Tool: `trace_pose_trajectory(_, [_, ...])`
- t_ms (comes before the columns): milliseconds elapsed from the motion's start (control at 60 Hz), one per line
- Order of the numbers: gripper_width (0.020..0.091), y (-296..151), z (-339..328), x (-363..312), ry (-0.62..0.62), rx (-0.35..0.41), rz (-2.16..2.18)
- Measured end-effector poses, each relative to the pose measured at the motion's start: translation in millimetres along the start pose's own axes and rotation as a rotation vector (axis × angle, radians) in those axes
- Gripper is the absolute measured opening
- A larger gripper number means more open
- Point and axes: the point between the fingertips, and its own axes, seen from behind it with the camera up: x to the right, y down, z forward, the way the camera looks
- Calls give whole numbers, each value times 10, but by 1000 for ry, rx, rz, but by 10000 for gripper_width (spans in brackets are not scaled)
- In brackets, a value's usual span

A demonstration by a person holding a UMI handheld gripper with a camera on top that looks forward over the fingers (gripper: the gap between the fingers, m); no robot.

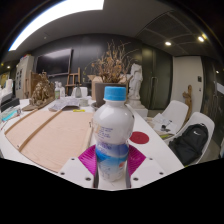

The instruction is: Pour water

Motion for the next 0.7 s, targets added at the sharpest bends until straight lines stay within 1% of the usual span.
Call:
trace_pose_trajectory(117, [358,-51,-21,38,4,-5,-41])
trace_pose_trajectory(250, [357,-431,-20,263,57,14,-77])
trace_pose_trajectory(417, [358,-985,167,888,206,40,-268])
trace_pose_trajectory(500, [358,-1176,333,1230,287,26,-435])
trace_pose_trajectory(600, [357,-1377,576,1404,374,24,-677])
trace_pose_trajectory(700, [358,-1543,788,1433,421,49,-971])
